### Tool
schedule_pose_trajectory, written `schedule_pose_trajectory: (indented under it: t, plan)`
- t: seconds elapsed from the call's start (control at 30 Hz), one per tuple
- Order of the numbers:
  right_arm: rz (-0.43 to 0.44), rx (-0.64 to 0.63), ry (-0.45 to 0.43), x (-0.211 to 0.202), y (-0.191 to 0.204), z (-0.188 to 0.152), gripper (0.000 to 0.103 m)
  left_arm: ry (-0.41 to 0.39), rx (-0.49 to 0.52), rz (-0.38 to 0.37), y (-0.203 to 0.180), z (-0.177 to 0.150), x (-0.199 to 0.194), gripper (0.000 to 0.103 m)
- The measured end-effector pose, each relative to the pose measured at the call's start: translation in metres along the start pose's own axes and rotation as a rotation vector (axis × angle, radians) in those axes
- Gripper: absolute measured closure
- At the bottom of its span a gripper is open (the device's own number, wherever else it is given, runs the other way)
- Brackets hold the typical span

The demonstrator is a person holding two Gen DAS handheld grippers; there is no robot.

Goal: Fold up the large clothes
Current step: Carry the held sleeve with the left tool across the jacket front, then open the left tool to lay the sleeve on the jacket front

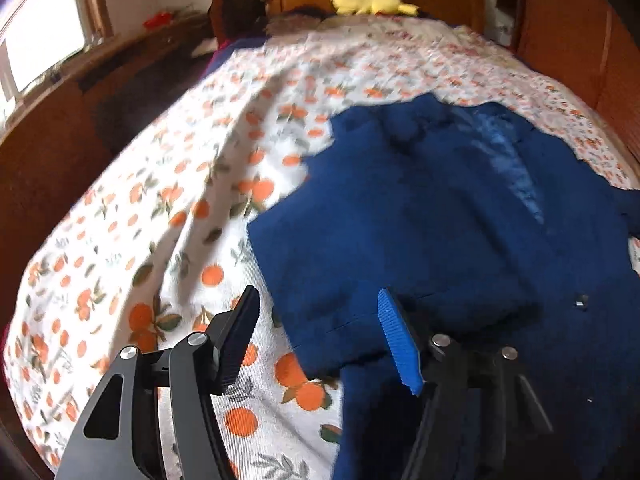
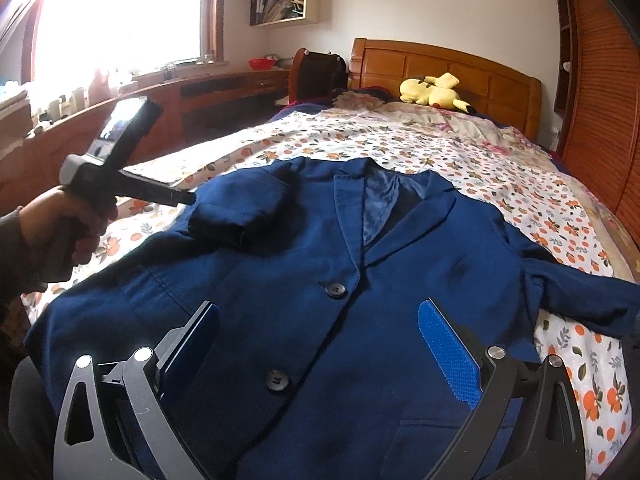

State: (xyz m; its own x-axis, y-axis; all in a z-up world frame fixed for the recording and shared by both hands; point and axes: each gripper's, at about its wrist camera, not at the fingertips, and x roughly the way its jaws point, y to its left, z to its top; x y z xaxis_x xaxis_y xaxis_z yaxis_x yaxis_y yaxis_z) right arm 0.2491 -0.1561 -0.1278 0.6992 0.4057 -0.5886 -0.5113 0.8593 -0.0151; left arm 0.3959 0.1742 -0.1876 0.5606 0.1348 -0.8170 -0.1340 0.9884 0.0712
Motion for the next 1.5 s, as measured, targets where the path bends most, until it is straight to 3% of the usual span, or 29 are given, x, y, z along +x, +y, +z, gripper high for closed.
schedule_pose_trajectory:
  t: [0.03, 0.1, 0.17, 0.27, 0.33, 0.4, 0.5, 0.67, 0.9, 1.03, 1.27, 1.43, 1.5]
  plan:
    - [-0.003, 0.002, 0.001, 0.0, -0.002, -0.001, 0.007, 0.026, -0.021, 0.001, 0.006, -0.001, 0.011, 0.041]
    - [-0.009, 0.004, 0.004, 0.0, -0.005, -0.003, 0.007, 0.058, -0.044, 0.013, 0.015, -0.002, 0.027, 0.053]
    - [-0.015, 0.006, 0.008, 0.0, -0.008, -0.007, 0.007, 0.099, -0.075, -0.004, 0.025, -0.004, 0.045, 0.055]
    - [-0.019, 0.01, 0.014, 0.002, -0.012, -0.009, 0.007, 0.095, -0.101, -0.029, 0.031, -0.004, 0.052, 0.055]
    - [-0.021, 0.013, 0.019, 0.004, -0.014, -0.009, 0.007, 0.085, -0.082, -0.042, 0.028, -0.003, 0.051, 0.067]
    - [-0.021, 0.015, 0.021, 0.006, -0.015, -0.009, 0.007, 0.08, -0.054, -0.056, 0.022, -0.002, 0.049, 0.1]
    - [-0.016, 0.015, 0.017, 0.006, -0.016, -0.008, 0.007, 0.062, -0.008, -0.027, 0.008, 0.0, 0.041, 0.101]
    - [-0.01, 0.008, 0.008, 0.002, -0.013, -0.008, 0.007, -0.088, 0.019, -0.021, -0.015, 0.01, -0.014, 0.101]
    - [-0.022, 0.02, -0.003, -0.008, -0.018, -0.009, 0.007, -0.25, 0.127, -0.123, -0.079, 0.02, -0.108, 0.101]
    - [-0.035, 0.029, -0.014, -0.017, -0.024, -0.01, 0.007, -0.291, 0.175, -0.183, -0.118, 0.009, -0.14, 0.101]
    - [-0.054, 0.054, -0.018, -0.023, -0.037, -0.011, 0.007, -0.288, 0.209, -0.224, -0.15, -0.026, -0.154, 0.1]
    - [-0.057, 0.062, -0.017, -0.022, -0.041, -0.011, 0.007, -0.258, 0.183, -0.211, -0.147, -0.052, -0.136, 0.09]
    - [-0.056, 0.062, -0.013, -0.019, -0.041, -0.011, 0.007, -0.248, 0.177, -0.197, -0.141, -0.061, -0.127, 0.069]
